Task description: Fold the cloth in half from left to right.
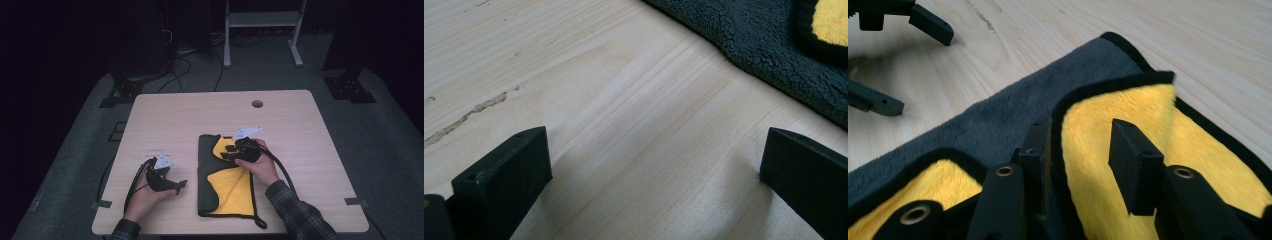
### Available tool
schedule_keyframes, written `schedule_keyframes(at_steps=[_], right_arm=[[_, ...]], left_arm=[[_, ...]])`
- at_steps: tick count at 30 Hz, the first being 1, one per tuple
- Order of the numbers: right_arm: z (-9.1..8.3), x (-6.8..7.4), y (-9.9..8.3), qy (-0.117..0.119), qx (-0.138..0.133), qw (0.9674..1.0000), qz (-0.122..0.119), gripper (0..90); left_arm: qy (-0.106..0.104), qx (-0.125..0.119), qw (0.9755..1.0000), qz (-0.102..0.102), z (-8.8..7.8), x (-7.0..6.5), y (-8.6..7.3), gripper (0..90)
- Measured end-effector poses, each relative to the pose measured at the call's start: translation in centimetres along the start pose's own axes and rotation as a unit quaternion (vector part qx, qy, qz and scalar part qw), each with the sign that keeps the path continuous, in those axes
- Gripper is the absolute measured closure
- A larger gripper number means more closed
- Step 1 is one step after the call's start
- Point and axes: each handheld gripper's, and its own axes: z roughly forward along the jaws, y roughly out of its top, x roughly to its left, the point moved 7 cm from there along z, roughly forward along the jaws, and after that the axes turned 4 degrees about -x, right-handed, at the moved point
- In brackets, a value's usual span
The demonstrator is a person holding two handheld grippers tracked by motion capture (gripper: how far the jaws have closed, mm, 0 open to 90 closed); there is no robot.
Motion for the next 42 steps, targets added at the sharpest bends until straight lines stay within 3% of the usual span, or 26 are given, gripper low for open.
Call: schedule_keyframes(at_steps=[8, 13, 17, 23, 30, 36, 42], right_arm=[[2.9, 0.7, 0.4, 0.008, 0.018, 0.9998, -0.006, 59.8], [4.2, 0.7, -0.3, -0.018, 0.045, 0.9986, -0.021, 64.9], [4.1, 0.6, -0.2, -0.023, 0.040, 0.9988, -0.016, 80.6], [3.0, 0.1, 0.5, -0.025, 0.018, 0.9995, 0.000, 83.4], [0.3, -2.6, 1.4, -0.061, -0.013, 0.9977, 0.026, 83.1], [-1.3, -5.3, 0.9, -0.094, -0.012, 0.9943, 0.050, 82.8], [-1.6, -7.5, -0.3, -0.121, 0.001, 0.9902, 0.068, 81.7]], left_arm=[[0.000, 0.000, 1.0000, 0.000, 0.0, 0.0, 0.0, 0.0], [0.000, 0.000, 1.0000, -0.001, 0.0, 0.0, 0.0, 0.0], [0.000, 0.000, 1.0000, -0.001, 0.0, 0.0, 0.0, 0.0], [0.000, 0.000, 1.0000, 0.000, 0.0, 0.0, 0.0, 0.0], [0.000, 0.000, 1.0000, 0.000, 0.0, 0.0, 0.0, 0.0], [0.000, -0.001, 1.0000, -0.002, 0.0, 0.0, 0.0, 0.0], [0.001, -0.001, 1.0000, -0.002, 0.0, 0.0, 0.0, 0.0]])
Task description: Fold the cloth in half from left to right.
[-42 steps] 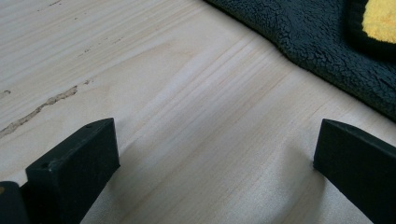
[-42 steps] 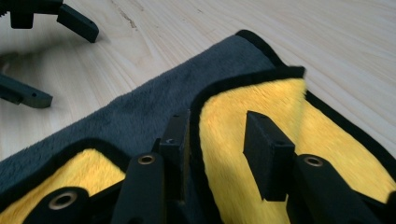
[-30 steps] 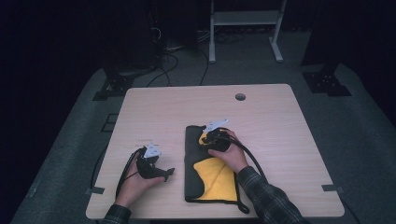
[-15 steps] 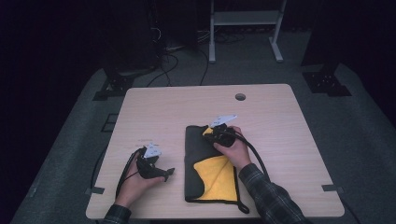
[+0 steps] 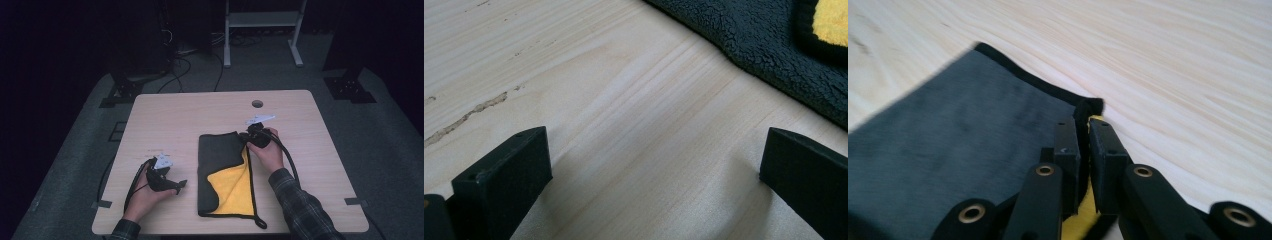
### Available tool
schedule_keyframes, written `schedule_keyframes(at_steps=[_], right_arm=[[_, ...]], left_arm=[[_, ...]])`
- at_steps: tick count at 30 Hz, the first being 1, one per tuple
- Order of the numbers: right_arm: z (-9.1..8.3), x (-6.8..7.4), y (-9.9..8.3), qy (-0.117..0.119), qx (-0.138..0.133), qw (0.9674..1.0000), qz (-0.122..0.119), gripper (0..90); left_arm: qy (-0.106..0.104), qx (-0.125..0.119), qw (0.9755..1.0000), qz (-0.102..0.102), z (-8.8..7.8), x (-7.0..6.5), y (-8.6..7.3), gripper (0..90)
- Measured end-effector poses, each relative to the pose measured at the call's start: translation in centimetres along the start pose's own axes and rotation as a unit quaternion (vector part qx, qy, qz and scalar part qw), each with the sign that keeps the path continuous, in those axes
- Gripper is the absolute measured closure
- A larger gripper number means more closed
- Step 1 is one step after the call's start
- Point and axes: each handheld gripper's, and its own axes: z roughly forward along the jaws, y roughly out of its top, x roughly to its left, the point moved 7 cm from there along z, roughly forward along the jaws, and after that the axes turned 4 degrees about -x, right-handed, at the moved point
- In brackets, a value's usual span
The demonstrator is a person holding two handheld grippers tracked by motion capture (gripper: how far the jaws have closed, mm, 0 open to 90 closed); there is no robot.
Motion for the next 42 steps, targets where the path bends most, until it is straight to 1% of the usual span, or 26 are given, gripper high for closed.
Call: schedule_keyframes(at_steps=[3, 5, 6, 7, 11, 12, 13, 14, 15, 16, 18, 20, 23, 26, 27, 28, 30, 34, 36, 39, 42], right_arm=[[0.4, -1.2, -0.7, -0.013, 0.010, 0.9998, 0.010, 79.8], [0.8, -1.9, -1.3, -0.018, 0.021, 0.9995, 0.014, 75.4], [1.0, -2.3, -1.7, -0.024, 0.028, 0.9992, 0.014, 72.8], [1.0, -2.7, -2.1, -0.028, 0.031, 0.9989, 0.019, 69.8], [0.5, -4.0, -2.3, -0.018, 0.005, 0.9980, 0.059, 59.4], [0.1, -4.2, -2.2, -0.010, -0.002, 0.9975, 0.069, 59.4], [-0.3, -4.2, -2.1, -0.004, -0.010, 0.9971, 0.075, 59.3], [-0.7, -4.2, -2.0, -0.005, -0.013, 0.9971, 0.075, 59.5], [-1.2, -4.1, -1.8, -0.003, -0.018, 0.9977, 0.066, 59.6], [-1.7, -3.8, -1.5, 0.003, -0.022, 0.9978, 0.062, 59.6], [-2.6, -2.8, -1.1, 0.016, -0.032, 0.9983, 0.046, 59.9], [-3.2, -1.4, -0.9, 0.038, -0.036, 0.9980, 0.035, 59.8], [-3.6, 0.9, -1.0, 0.069, -0.037, 0.9968, 0.012, 58.7], [-3.5, 3.2, -1.3, 0.096, -0.037, 0.9946, -0.002, 58.3], [-3.4, 3.9, -1.4, 0.106, -0.036, 0.9937, -0.005, 58.2], [-3.3, 4.7, -1.5, 0.114, -0.032, 0.9929, -0.015, 57.5], [-3.1, 6.4, -1.6, 0.134, -0.029, 0.9901, -0.031, 57.3], [-2.5, 9.4, -1.8, 0.164, -0.020, 0.9843, -0.062, 56.7], [-2.1, 10.8, -1.9, 0.176, -0.013, 0.9816, -0.072, 56.5], [-1.3, 12.5, -2.4, 0.189, -0.001, 0.9780, -0.088, 56.3], [-0.4, 13.6, -3.0, 0.198, 0.010, 0.9755, -0.096, 55.3]], left_arm=[[0.000, 0.000, 1.0000, 0.000, 0.0, 0.0, 0.0, 0.0], [0.000, 0.000, 1.0000, 0.000, 0.0, 0.0, 0.0, 0.0], [0.000, 0.000, 1.0000, 0.000, 0.0, 0.0, 0.0, 0.0], [0.000, 0.000, 1.0000, 0.000, 0.0, 0.0, 0.0, 0.0], [0.000, 0.000, 1.0000, 0.000, 0.0, 0.0, 0.0, 0.0], [0.000, 0.001, 1.0000, 0.000, 0.0, 0.0, 0.0, 0.0], [0.000, 0.001, 1.0000, 0.000, 0.0, 0.0, 0.0, 0.0], [0.000, 0.001, 1.0000, 0.000, 0.0, 0.0, 0.0, 0.0], [0.000, 0.001, 1.0000, 0.000, 0.0, 0.0, 0.0, 0.0], [0.000, 0.000, 1.0000, 0.000, 0.0, 0.0, 0.0, 0.0], [0.000, 0.001, 1.0000, 0.000, 0.0, 0.0, 0.0, 0.0], [0.001, 0.001, 1.0000, -0.001, 0.0, 0.0, 0.0, 0.0], [0.001, 0.001, 1.0000, -0.001, 0.0, 0.0, 0.0, 0.0], [0.001, 0.001, 1.0000, -0.001, 0.0, 0.0, 0.0, 0.0], [0.001, 0.001, 1.0000, -0.001, 0.0, 0.0, 0.0, 0.0], [0.001, 0.001, 1.0000, -0.001, 0.0, 0.0, 0.0, 0.0], [0.001, 0.000, 1.0000, -0.002, 0.0, 0.0, 0.0, 0.0], [0.001, 0.000, 1.0000, -0.002, 0.0, 0.0, 0.0, 0.0], [0.001, 0.000, 1.0000, -0.002, 0.0, 0.0, 0.0, 0.0], [0.001, 0.000, 1.0000, 0.000, 0.0, 0.0, 0.0, 0.0], [0.001, -0.001, 1.0000, -0.002, 0.0, 0.0, 0.0, 0.0]])
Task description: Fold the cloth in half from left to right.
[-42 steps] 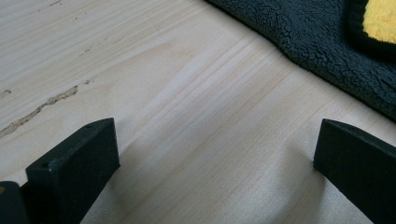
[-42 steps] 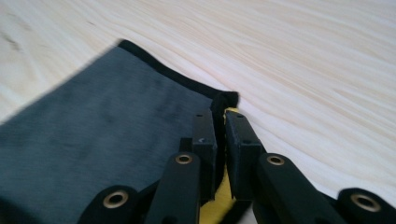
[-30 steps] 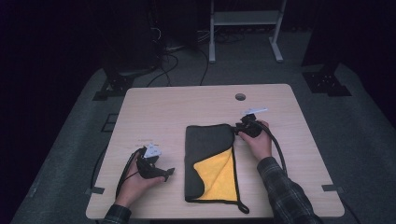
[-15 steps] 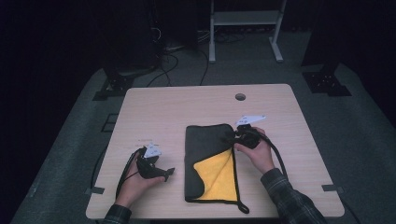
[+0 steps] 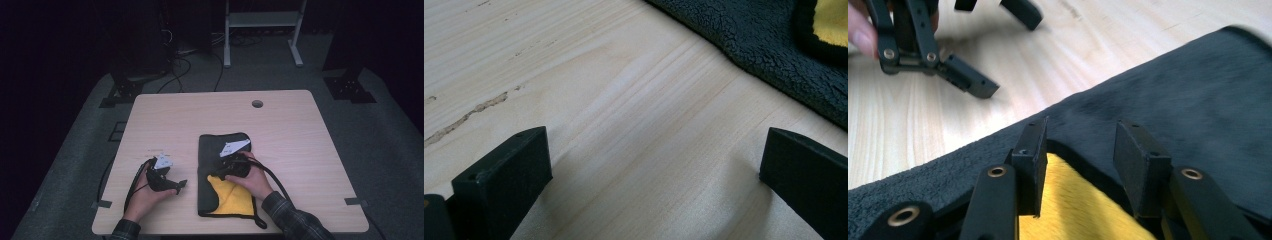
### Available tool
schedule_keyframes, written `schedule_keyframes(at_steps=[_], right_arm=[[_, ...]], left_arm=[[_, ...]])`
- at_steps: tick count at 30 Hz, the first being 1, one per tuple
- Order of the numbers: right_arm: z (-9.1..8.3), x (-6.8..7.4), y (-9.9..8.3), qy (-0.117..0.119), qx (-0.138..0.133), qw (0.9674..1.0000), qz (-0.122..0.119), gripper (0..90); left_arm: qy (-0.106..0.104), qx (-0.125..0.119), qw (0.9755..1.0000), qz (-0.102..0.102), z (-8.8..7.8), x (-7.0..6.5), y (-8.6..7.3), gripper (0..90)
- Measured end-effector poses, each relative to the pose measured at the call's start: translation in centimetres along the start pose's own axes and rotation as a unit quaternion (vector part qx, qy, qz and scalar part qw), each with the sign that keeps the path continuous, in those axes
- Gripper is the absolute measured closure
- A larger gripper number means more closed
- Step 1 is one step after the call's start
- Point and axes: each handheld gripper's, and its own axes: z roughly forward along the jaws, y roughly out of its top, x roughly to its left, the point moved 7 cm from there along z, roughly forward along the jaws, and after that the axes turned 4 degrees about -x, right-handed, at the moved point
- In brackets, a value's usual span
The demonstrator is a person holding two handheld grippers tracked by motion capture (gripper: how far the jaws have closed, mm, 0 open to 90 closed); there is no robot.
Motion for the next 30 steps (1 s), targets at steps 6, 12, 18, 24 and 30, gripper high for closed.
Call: schedule_keyframes(at_steps=[6, 12, 18, 24, 30], right_arm=[[1.7, 0.7, -0.8, 0.005, 0.025, 0.9995, -0.018, 52.1], [1.8, 0.9, -1.1, -0.005, 0.024, 0.9990, -0.036, 57.9], [1.5, 1.3, -1.1, -0.002, 0.029, 0.9986, -0.044, 78.9], [0.5, 1.2, -0.7, 0.004, 0.018, 0.9994, -0.030, 82.9], [-1.7, 0.9, 0.1, 0.017, -0.013, 0.9998, -0.006, 82.9]], left_arm=[[0.000, 0.001, 1.0000, 0.001, 0.0, 0.0, 0.0, 0.0], [0.001, 0.001, 1.0000, 0.001, 0.0, 0.0, 0.0, 0.0], [0.001, 0.001, 1.0000, -0.001, 0.0, 0.0, 0.0, 0.0], [0.001, 0.001, 1.0000, 0.000, 0.0, 0.0, 0.0, 0.0], [0.001, 0.003, 1.0000, 0.002, 0.0, 0.1, 0.0, 0.0]])
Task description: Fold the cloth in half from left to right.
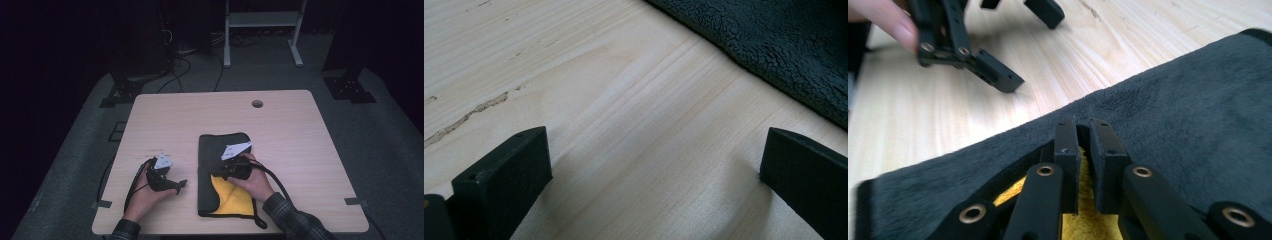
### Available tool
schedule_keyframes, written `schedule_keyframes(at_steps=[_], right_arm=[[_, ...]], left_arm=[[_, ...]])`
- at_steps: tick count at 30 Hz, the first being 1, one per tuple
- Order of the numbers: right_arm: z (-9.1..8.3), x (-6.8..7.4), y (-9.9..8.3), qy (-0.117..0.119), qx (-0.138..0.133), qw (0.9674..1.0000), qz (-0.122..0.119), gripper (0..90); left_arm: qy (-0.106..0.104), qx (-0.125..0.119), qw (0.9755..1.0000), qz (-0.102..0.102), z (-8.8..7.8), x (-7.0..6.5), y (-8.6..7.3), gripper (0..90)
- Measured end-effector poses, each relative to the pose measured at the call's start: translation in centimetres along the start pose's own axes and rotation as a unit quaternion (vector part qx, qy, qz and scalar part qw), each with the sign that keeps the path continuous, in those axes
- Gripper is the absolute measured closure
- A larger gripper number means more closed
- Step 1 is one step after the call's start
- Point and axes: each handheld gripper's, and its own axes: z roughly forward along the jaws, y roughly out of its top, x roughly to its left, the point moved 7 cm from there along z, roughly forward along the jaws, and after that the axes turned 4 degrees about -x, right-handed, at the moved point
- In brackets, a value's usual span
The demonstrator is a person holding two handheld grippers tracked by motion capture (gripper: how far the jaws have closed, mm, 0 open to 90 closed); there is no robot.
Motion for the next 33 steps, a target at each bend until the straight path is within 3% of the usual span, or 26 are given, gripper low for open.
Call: schedule_keyframes(at_steps=[6, 19, 29, 33], right_arm=[[-2.5, 0.5, -0.3, 0.016, -0.022, 0.9994, 0.021, 83.2], [-7.8, 1.7, -3.2, 0.017, -0.025, 0.9986, 0.044, 82.5], [-10.1, 2.1, -7.3, 0.006, 0.014, 0.9982, 0.058, 79.8], [-10.8, 2.1, -8.8, -0.002, 0.039, 0.9980, 0.050, 76.0]], left_arm=[[0.001, 0.000, 1.0000, 0.000, 0.0, 0.0, 0.0, 0.0], [0.001, -0.001, 1.0000, -0.001, 0.0, 0.0, 0.0, 0.0], [0.001, -0.002, 1.0000, -0.004, 0.0, -0.1, 0.0, 0.0], [0.002, -0.002, 1.0000, -0.004, 0.0, 0.0, 0.0, 0.0]])
